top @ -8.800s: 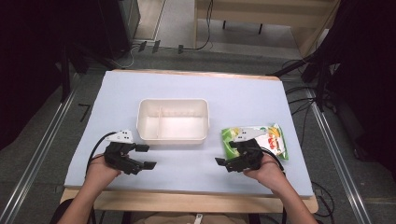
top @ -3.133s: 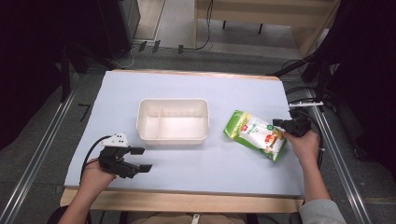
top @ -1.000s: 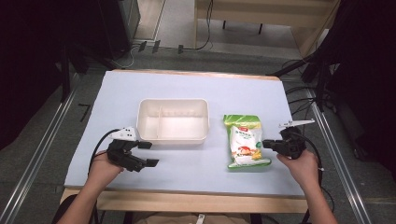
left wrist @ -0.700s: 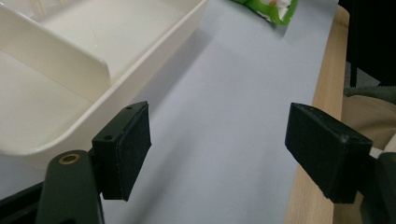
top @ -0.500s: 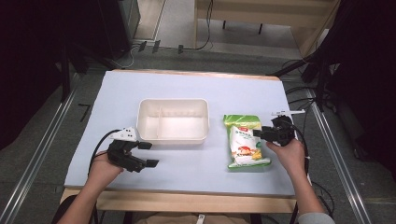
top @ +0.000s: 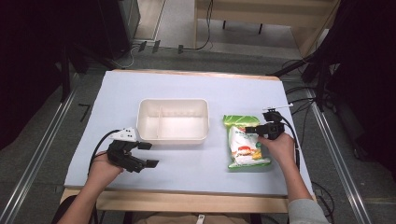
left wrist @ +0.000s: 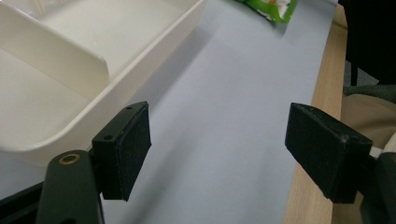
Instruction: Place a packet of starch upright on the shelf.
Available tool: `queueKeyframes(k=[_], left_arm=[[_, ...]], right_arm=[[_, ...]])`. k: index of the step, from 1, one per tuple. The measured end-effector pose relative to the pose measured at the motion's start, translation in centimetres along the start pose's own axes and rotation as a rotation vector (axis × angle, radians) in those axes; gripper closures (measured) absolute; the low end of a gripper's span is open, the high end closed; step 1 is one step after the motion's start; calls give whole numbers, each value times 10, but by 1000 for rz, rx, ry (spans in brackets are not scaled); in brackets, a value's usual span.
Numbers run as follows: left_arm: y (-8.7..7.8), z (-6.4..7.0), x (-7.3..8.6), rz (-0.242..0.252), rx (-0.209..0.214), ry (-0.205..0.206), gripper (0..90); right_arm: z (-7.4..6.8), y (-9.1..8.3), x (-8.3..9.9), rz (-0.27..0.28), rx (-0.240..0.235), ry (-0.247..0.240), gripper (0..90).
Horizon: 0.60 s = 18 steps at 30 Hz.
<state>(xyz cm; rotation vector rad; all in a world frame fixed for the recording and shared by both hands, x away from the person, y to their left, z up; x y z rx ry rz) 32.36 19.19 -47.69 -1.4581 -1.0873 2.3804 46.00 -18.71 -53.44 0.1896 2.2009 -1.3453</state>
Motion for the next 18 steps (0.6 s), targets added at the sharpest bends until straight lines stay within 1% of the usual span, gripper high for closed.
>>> queueKeyframes(k=[1,3,4,5,6,7,9,10,12,15,16,18], left_arm=[[0,0,0,0,0,0,232],[0,0,0,-6,-3,2,232],[0,0,0,-6,-1,3,232],[0,0,0,-6,-1,3,232],[0,0,0,-5,-2,4,232],[0,0,0,-2,-1,3,232],[0,0,0,-2,-1,3,232],[0,0,0,-2,0,2,232],[0,0,0,0,-1,-1,232],[-1,0,0,2,-1,0,232],[-1,0,0,3,0,0,232],[-1,0,0,3,0,0,232]], right_arm=[[0,0,0,0,0,0,537],[-2,2,-1,-8,-18,1,606],[-5,3,0,-17,-47,8,664],[-5,3,0,-17,-47,8,664],[-7,5,0,-28,-71,10,673],[-11,6,0,-49,-66,-14,733],[-13,7,1,-59,-71,-17,736],[-14,7,0,-65,-57,-37,780],[-16,5,-1,-72,-42,-51,822],[-18,3,-2,-76,-30,-51,864],[-19,2,-3,-70,-30,-52,876],[-20,0,-4,-67,-22,-57,884]])
Point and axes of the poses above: each handheld gripper's, and its own axes: y roughly forward along the jaws, x roughly out of its underside, z roughly to its right, the point moved 9 cm from there along y, roughly forward along the jaws, and after that the axes turned 2 degrees about -y, right-handed, at the moved point
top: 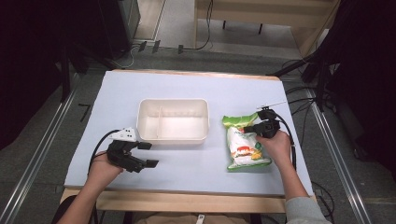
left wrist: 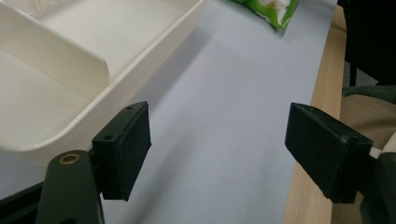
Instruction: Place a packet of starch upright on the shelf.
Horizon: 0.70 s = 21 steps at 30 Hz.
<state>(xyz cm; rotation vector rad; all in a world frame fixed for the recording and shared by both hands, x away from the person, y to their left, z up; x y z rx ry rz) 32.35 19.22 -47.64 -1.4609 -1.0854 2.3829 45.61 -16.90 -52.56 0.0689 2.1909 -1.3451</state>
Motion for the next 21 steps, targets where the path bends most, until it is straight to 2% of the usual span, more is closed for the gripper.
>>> queueKeyframes(k=[4,8,9,10,21], left_arm=[[-1,0,0,6,1,-2,232],[-2,-1,0,10,4,-3,232],[-2,-1,0,11,4,-3,232],[-2,0,-1,13,4,-2,232],[-3,-1,-1,13,-1,-2,232]], right_arm=[[-2,-4,-3,14,11,-10,890],[-15,-23,-11,87,-19,-41,893],[-15,-23,-11,87,-19,-41,893],[-19,-30,-11,102,-18,-65,893],[-34,-59,-13,146,-65,-81,896]])
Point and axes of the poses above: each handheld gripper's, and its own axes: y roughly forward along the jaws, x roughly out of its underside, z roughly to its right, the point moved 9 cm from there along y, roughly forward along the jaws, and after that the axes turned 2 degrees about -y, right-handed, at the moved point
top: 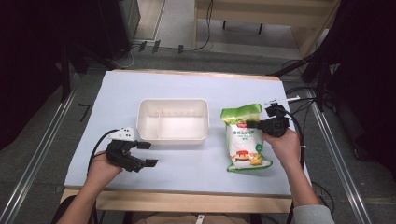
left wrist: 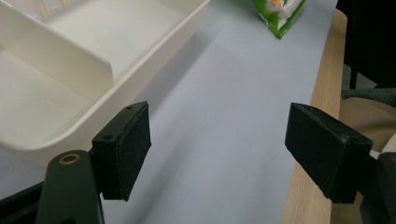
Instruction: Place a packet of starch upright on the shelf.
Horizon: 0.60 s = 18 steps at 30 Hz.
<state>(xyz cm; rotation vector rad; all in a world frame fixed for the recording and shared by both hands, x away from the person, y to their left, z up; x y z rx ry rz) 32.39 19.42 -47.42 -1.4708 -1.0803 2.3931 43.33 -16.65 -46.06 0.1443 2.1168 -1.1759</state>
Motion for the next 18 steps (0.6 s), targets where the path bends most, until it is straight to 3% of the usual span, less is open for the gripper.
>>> queueKeyframes(k=[9,18], left_arm=[[-1,1,0,4,0,0,232],[-2,-1,-1,12,-9,-2,232]], right_arm=[[-7,-27,-2,45,-6,-5,897],[-20,-42,-11,93,8,-56,898]])
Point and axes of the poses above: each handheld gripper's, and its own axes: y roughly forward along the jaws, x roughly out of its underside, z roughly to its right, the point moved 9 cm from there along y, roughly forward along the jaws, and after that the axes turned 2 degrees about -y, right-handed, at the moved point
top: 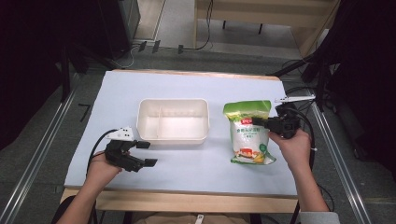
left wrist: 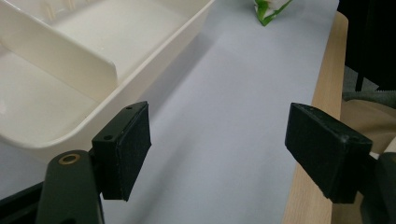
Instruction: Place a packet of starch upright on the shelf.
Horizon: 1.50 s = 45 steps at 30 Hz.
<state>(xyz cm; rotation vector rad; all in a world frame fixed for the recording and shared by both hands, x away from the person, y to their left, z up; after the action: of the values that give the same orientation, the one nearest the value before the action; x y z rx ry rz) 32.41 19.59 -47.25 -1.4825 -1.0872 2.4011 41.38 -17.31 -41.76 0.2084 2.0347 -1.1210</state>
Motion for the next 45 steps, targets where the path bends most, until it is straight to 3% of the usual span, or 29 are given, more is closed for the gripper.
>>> queueKeyframes(k=[9,17,27,42,45], left_arm=[[0,3,1,0,0,5,232],[-2,2,2,2,-10,-1,232],[-3,-1,3,5,-17,-10,232],[-3,0,3,17,-10,-13,232],[-3,0,3,16,-8,-15,232]], right_arm=[[-14,-14,-12,39,0,-33,899],[-20,-17,-21,67,-6,-26,899],[-43,-8,-48,86,-37,-65,899],[-58,-9,-90,135,-57,-74,899],[-65,-9,-102,133,-87,-79,899]])
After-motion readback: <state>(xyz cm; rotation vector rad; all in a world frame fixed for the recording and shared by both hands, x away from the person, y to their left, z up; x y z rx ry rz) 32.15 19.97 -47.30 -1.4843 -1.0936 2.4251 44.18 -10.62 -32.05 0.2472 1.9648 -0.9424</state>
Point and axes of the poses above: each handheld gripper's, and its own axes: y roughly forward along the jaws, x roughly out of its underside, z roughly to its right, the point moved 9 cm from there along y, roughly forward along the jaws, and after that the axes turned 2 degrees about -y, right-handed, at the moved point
